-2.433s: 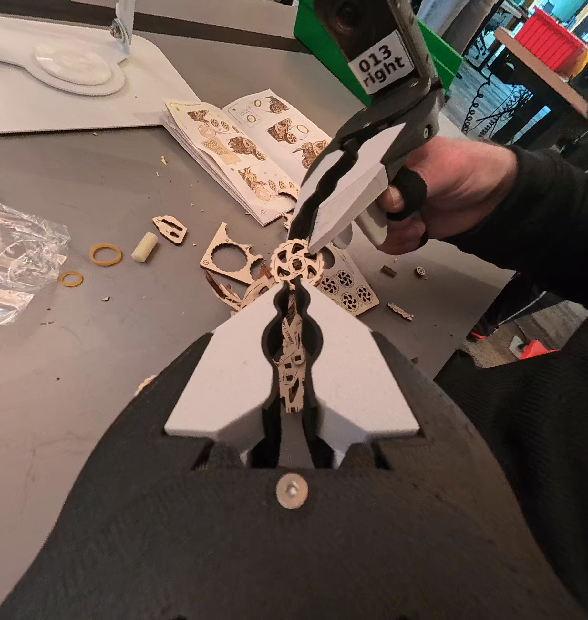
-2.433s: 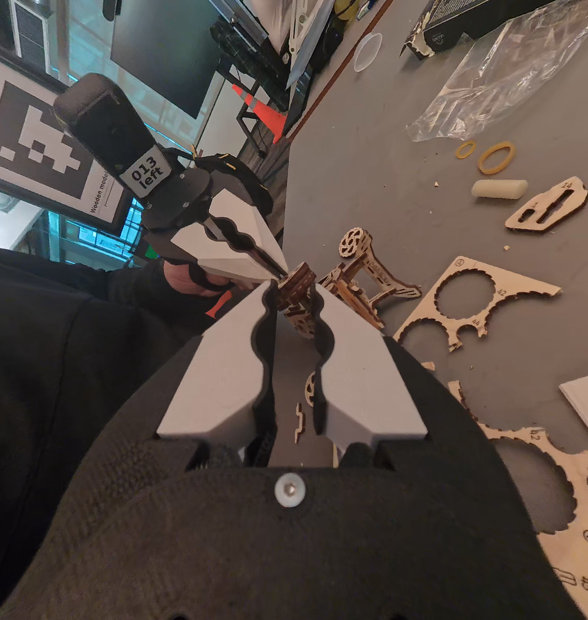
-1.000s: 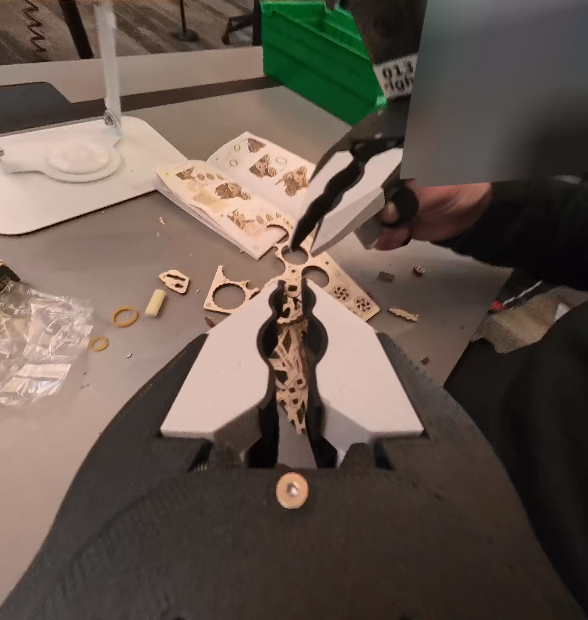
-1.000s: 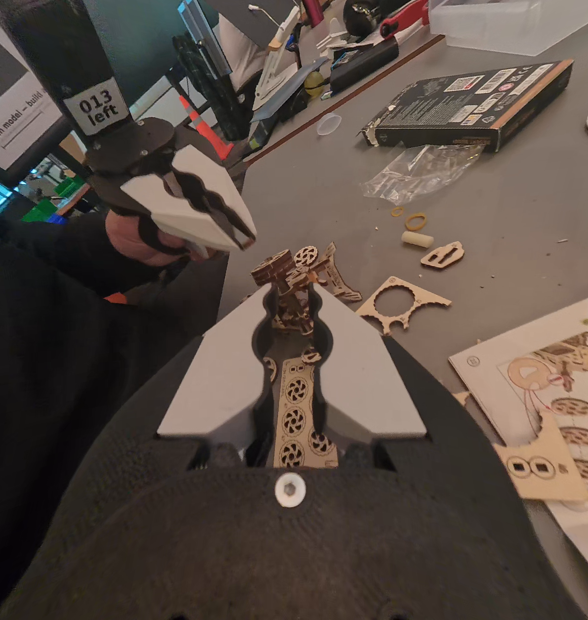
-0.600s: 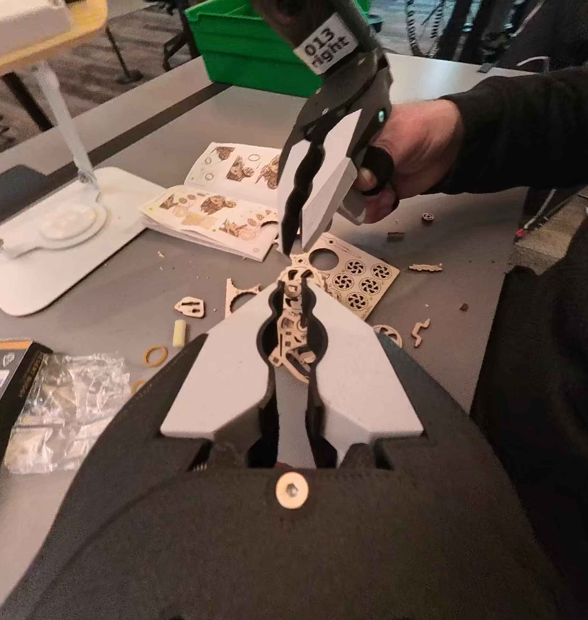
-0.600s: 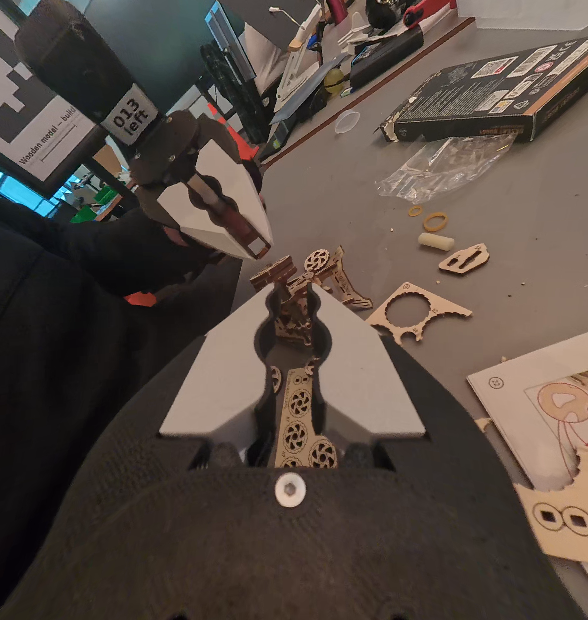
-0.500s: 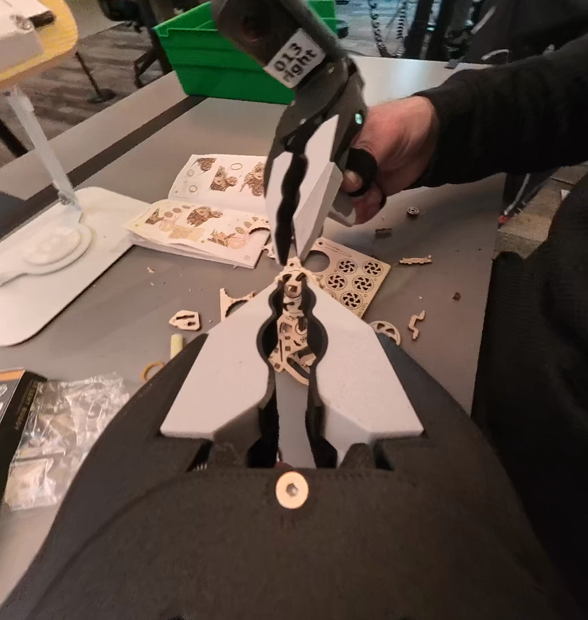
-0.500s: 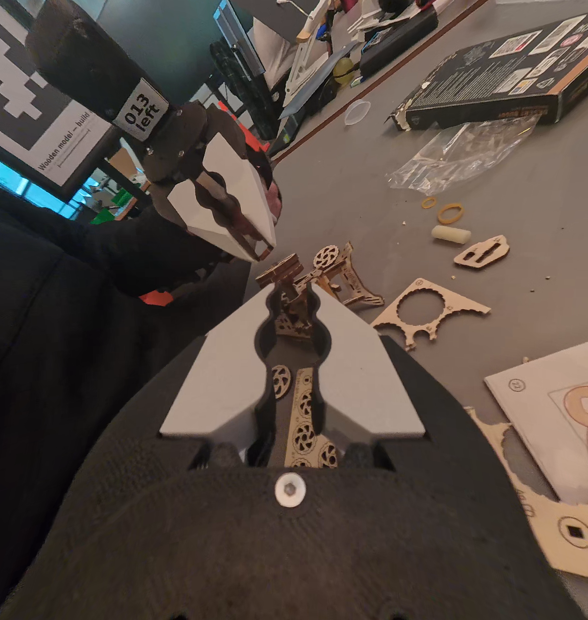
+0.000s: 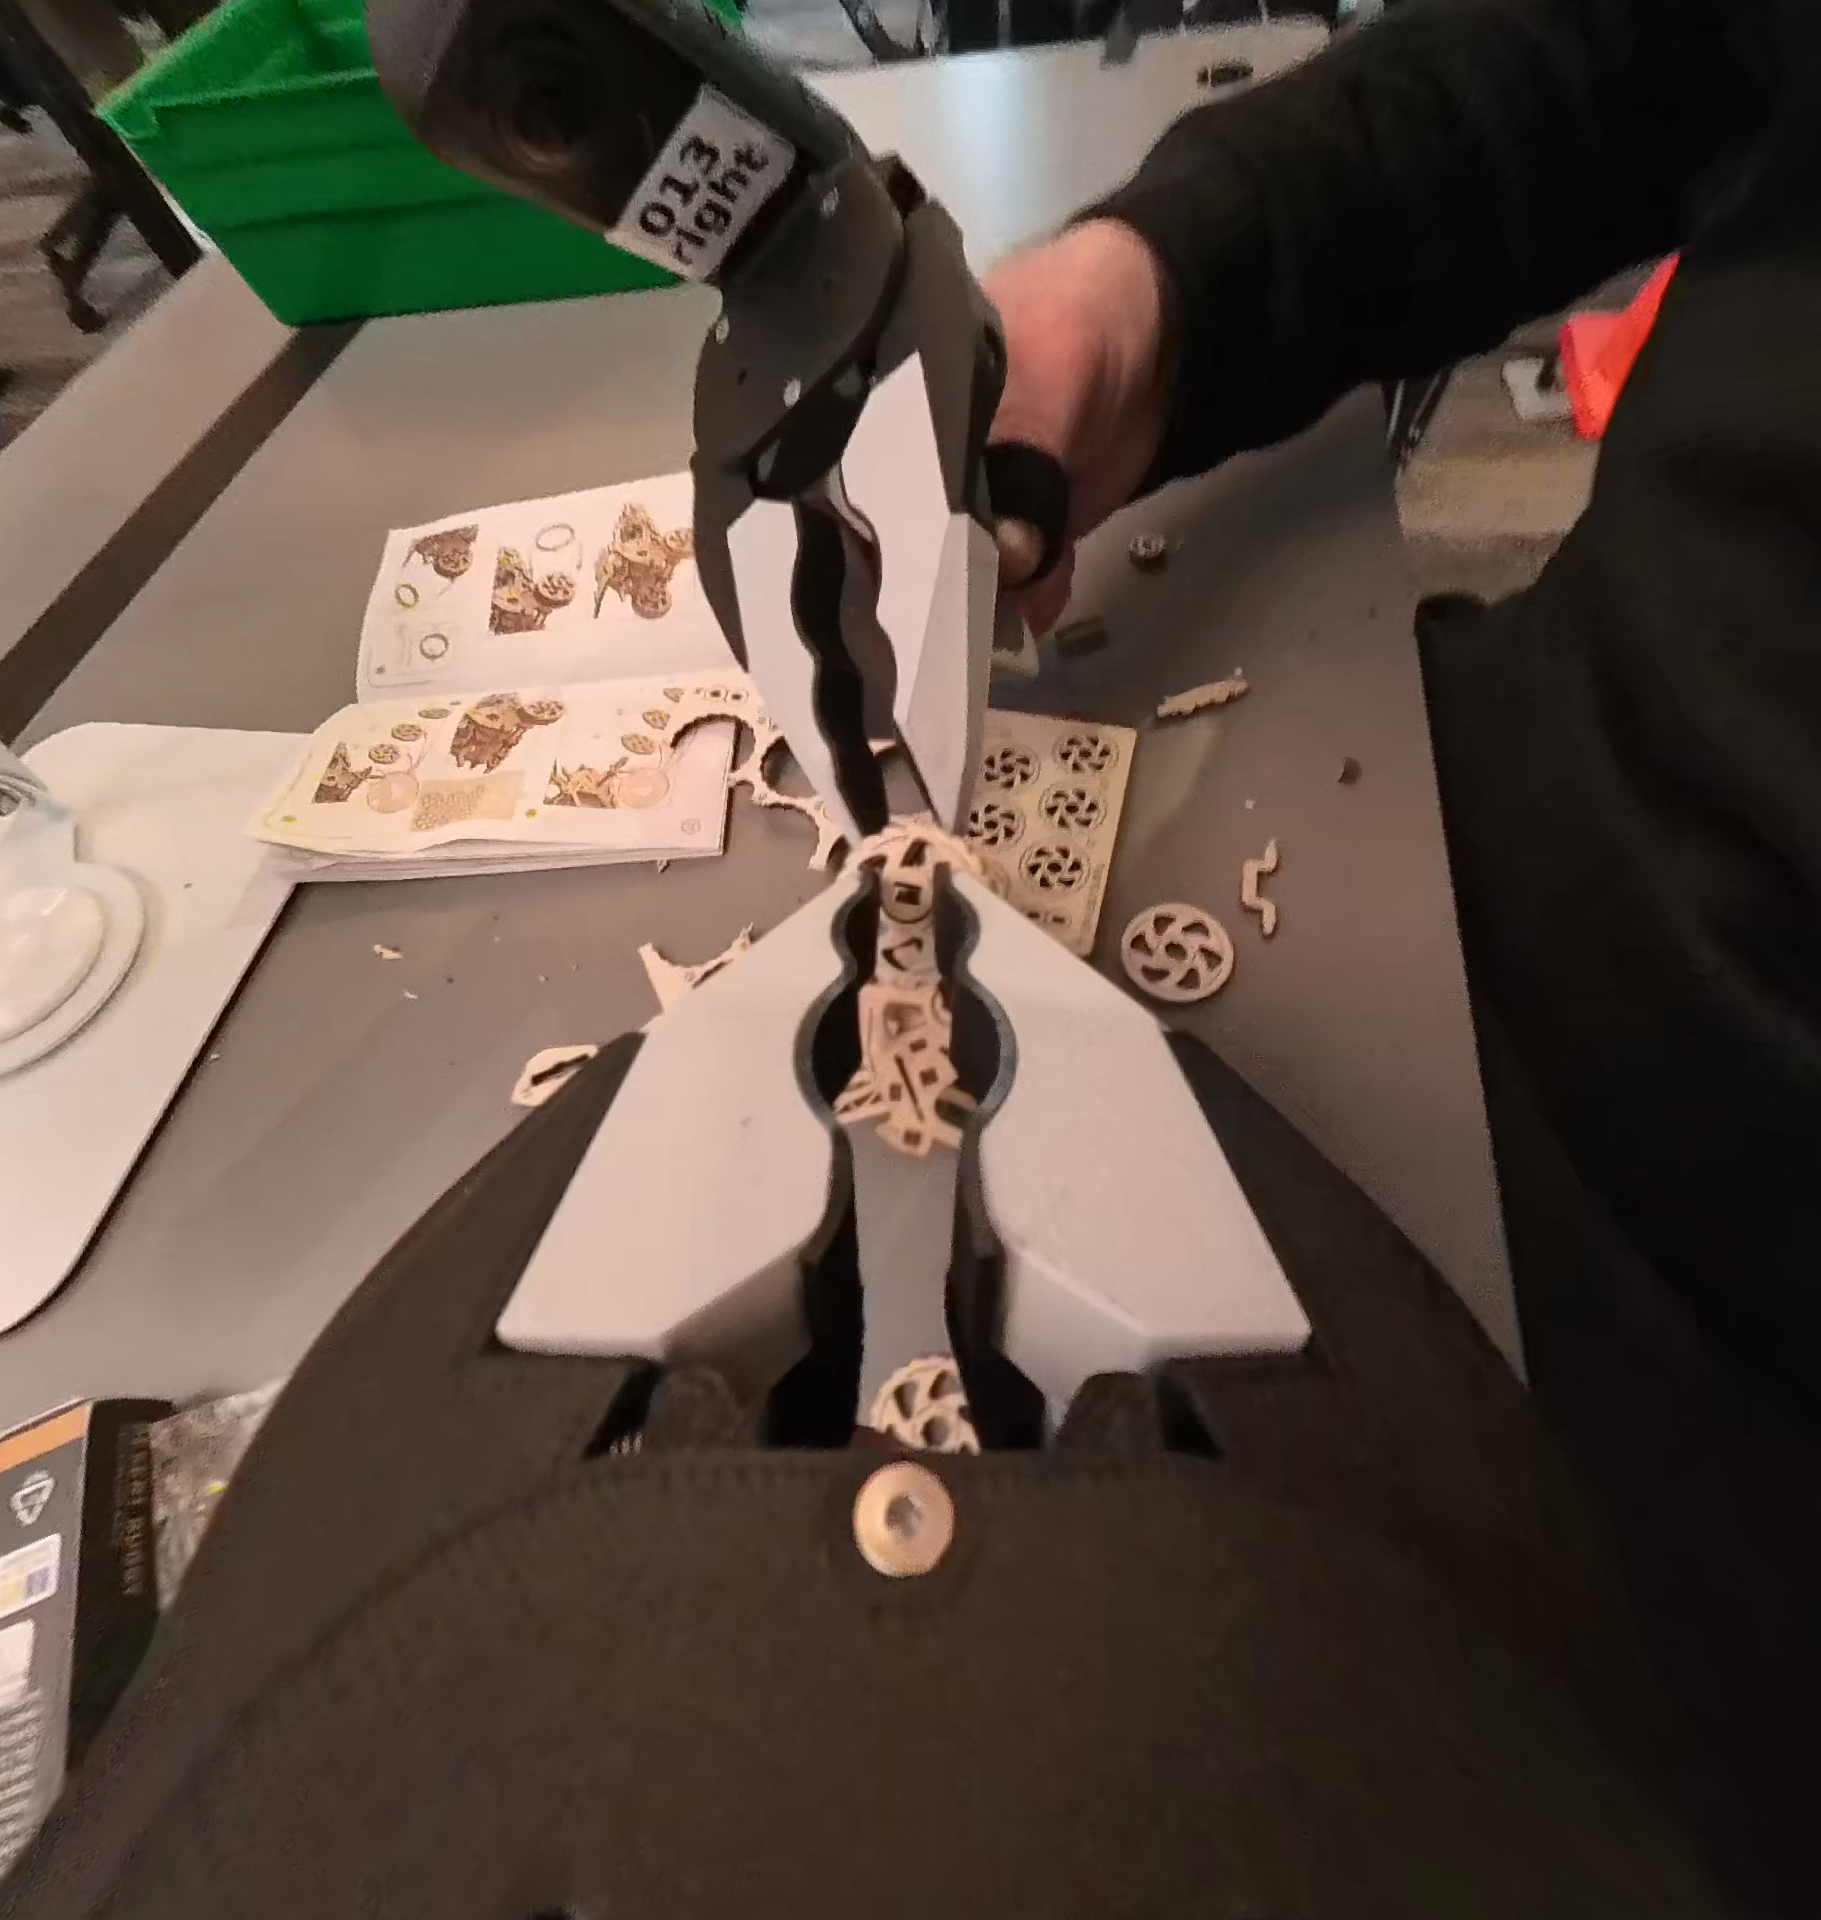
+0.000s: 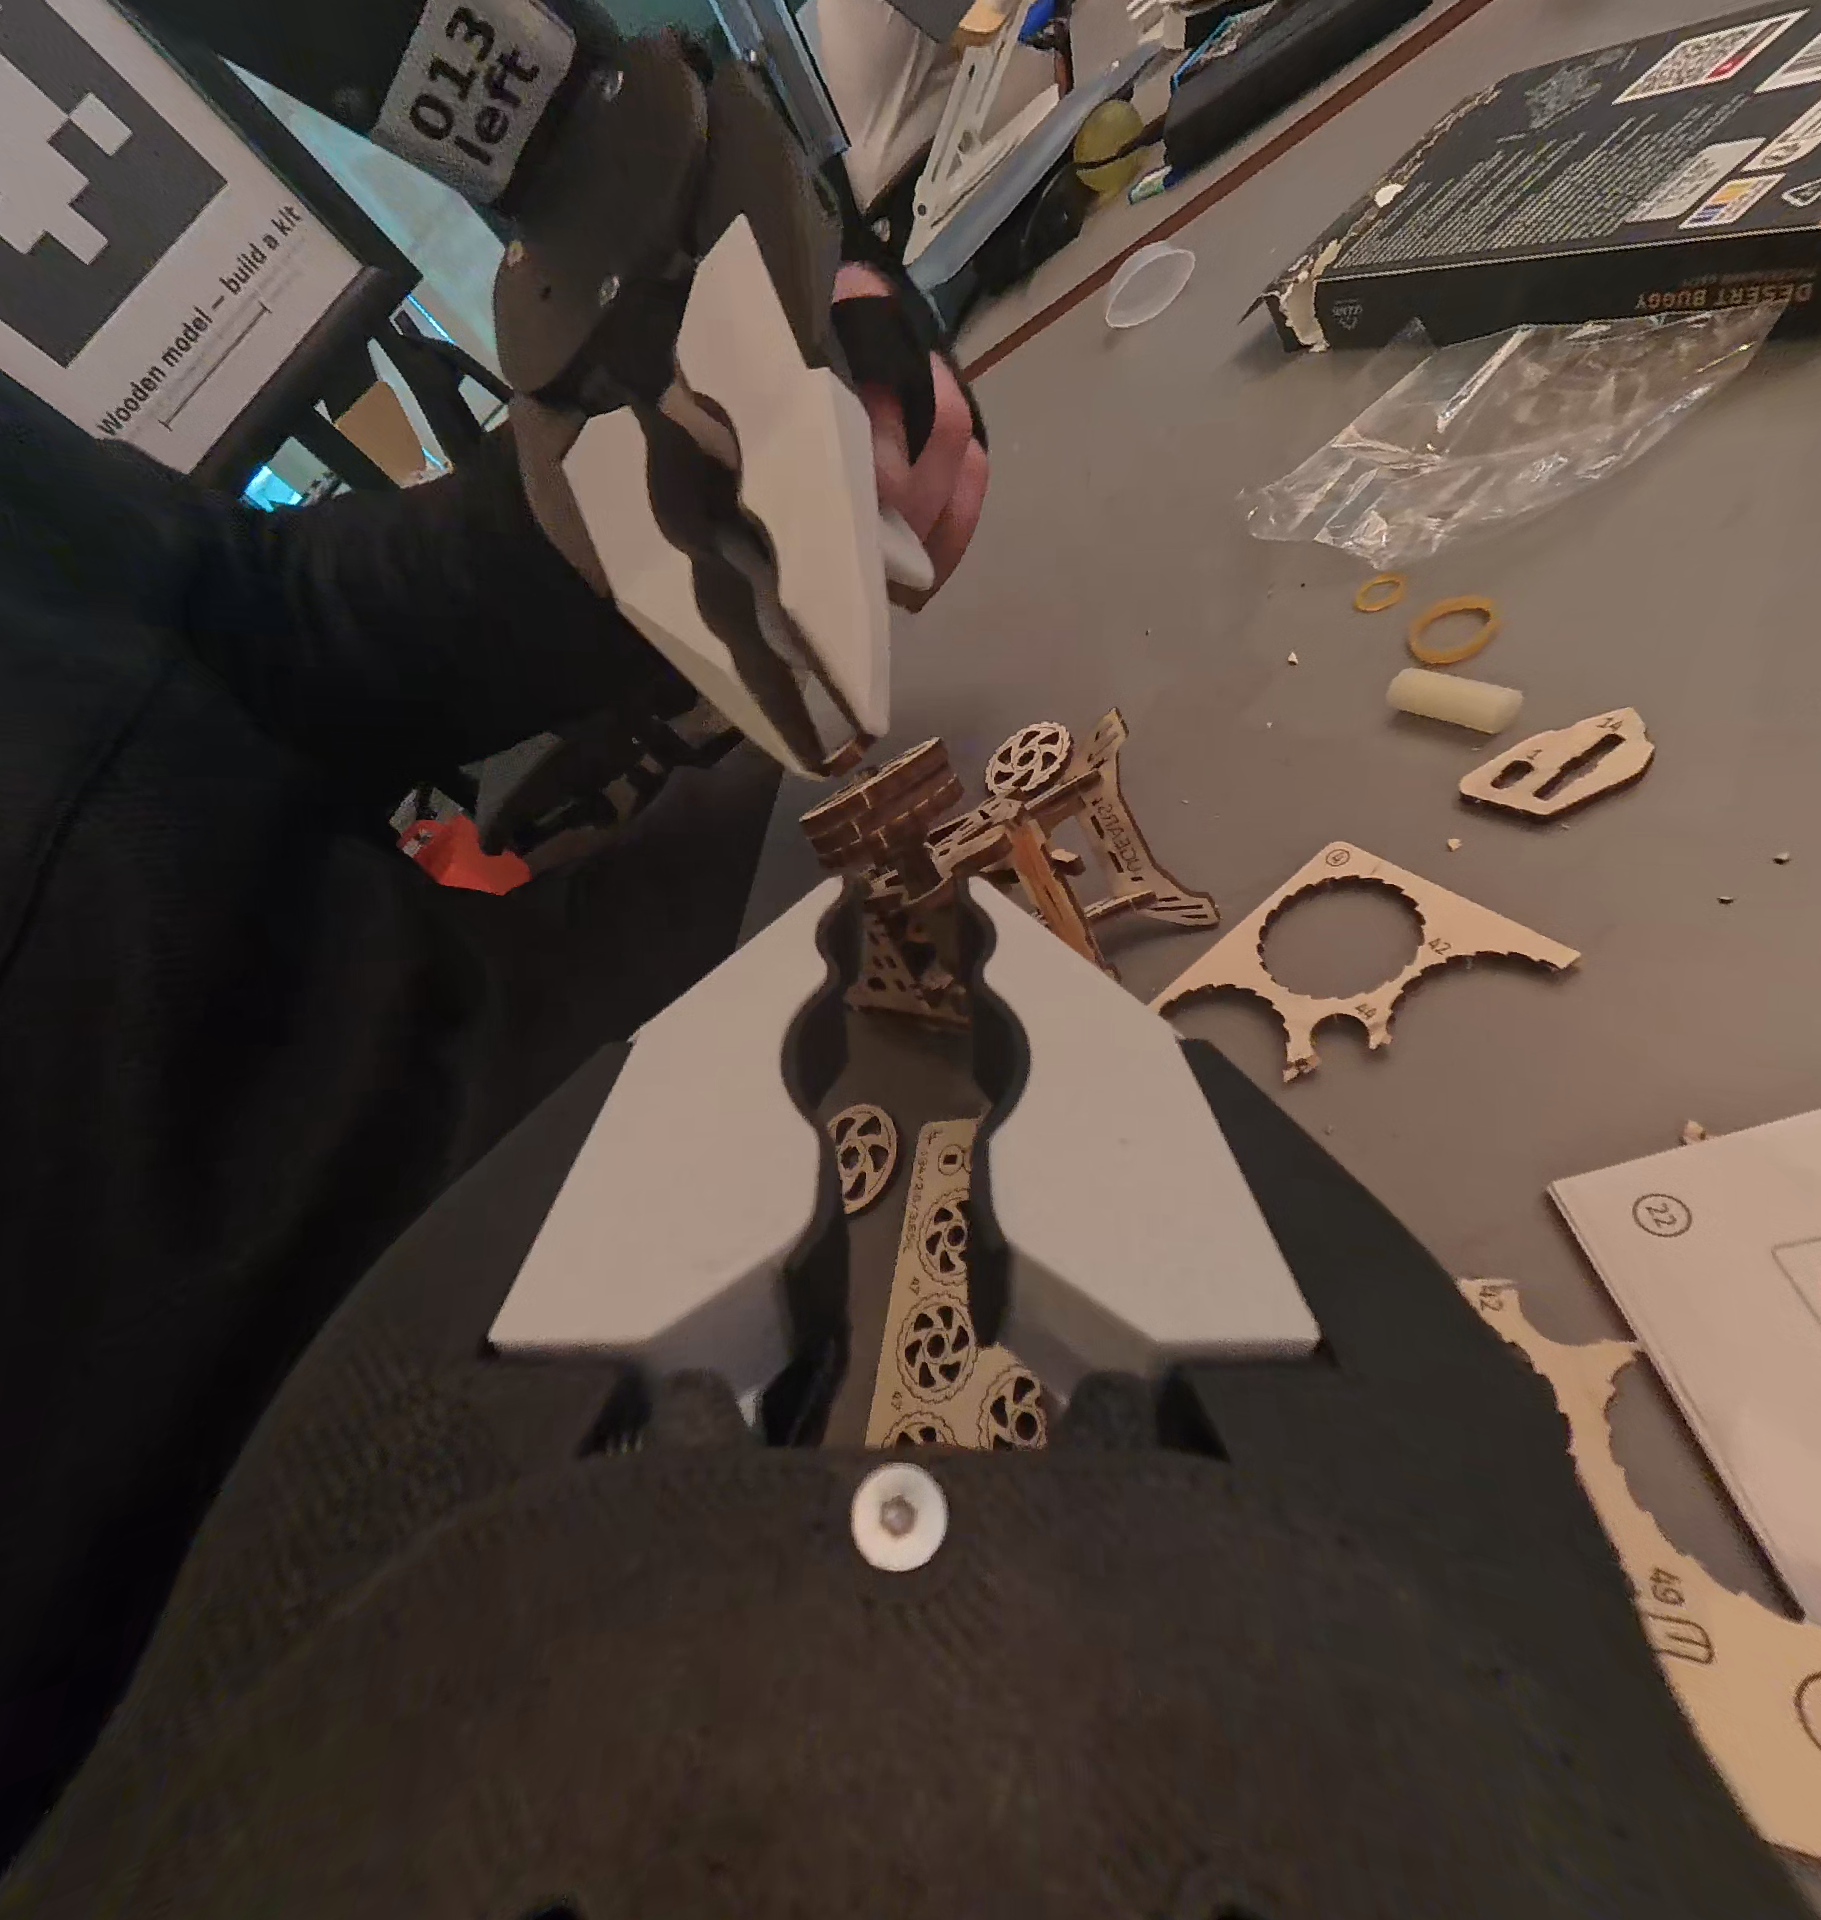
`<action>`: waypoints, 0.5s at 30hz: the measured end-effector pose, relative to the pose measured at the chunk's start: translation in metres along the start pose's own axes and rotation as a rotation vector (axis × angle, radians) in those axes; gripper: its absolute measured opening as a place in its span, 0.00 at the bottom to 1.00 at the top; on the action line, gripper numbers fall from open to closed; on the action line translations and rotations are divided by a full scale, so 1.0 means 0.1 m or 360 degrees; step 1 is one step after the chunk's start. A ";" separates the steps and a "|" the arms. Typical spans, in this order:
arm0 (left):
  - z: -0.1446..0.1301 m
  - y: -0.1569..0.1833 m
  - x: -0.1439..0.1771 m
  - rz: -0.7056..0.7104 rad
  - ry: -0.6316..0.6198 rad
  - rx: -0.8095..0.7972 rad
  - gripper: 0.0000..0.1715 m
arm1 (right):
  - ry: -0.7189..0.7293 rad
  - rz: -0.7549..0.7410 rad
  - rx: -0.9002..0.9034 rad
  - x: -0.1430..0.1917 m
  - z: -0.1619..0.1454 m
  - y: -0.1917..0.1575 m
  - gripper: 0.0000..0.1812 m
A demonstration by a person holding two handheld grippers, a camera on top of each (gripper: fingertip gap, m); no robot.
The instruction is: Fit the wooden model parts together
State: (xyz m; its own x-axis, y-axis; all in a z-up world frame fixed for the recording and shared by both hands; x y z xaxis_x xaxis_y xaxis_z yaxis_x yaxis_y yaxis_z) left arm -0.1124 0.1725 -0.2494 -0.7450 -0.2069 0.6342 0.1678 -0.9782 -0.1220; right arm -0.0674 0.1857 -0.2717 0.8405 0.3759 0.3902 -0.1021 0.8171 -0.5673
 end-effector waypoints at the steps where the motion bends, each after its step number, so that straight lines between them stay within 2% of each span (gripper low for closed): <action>1: -0.02 -0.01 0.01 -0.0019 -0.0002 -0.0016 0.04 | 0.0004 0.0004 0.0003 0.00 0.00 0.00 0.08; 6: -0.02 -0.01 -0.02 -0.0150 0.0090 -0.0046 0.04 | 0.0002 0.0015 0.0000 -0.02 -0.01 -0.01 0.08; 15: -0.01 0.00 -0.04 -0.0266 0.0141 -0.0251 0.04 | -0.0045 -0.0026 -0.0030 -0.05 -0.01 0.00 0.05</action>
State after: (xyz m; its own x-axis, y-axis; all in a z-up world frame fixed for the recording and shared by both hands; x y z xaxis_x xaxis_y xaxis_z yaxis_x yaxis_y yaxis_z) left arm -0.1098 0.1730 -0.2527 -0.8087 -0.0355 0.5871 -0.0604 -0.9879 -0.1429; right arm -0.0708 0.1837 -0.2746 0.8267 0.3751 0.4194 -0.0784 0.8150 -0.5742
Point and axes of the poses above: each gripper's, where its closed fingertips meet, x back along the fingers, z out of its top, y = z × x across the jaws, the point moved 2 cm from there along x, back along the fingers, and after that the axes turned 10 degrees about -y, right-handed, at the moved point
